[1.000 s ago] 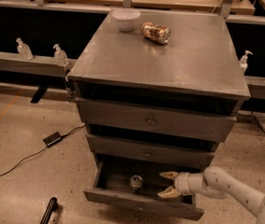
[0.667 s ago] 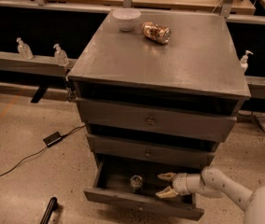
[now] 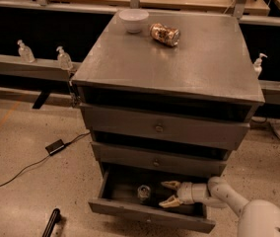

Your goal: Pick 7up can from bottom drawer and place on counter

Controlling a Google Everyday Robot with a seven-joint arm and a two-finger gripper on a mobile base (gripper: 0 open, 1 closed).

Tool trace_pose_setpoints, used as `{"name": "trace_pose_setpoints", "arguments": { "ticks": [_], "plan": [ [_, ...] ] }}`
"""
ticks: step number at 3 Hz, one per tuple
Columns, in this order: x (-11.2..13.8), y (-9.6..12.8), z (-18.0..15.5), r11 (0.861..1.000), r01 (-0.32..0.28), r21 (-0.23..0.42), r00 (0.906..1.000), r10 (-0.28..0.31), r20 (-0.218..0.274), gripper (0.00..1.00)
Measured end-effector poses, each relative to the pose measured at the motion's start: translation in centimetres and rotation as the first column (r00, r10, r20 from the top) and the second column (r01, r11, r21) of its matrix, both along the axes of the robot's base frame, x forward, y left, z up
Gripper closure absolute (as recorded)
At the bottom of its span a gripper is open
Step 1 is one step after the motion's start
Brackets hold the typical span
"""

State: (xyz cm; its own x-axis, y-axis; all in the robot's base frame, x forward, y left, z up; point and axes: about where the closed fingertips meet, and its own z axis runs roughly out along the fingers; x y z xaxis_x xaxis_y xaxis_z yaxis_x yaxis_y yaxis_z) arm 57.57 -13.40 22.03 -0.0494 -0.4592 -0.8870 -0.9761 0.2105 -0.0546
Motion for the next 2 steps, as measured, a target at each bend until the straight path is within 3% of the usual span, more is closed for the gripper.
{"name": "trace_pose_setpoints", "arguments": {
  "ticks": [2],
  "plan": [
    [1.5, 3.3, -0.3, 0.997, 0.002, 0.071, 0.9993, -0.005, 0.036, 0.37]
  ]
}}
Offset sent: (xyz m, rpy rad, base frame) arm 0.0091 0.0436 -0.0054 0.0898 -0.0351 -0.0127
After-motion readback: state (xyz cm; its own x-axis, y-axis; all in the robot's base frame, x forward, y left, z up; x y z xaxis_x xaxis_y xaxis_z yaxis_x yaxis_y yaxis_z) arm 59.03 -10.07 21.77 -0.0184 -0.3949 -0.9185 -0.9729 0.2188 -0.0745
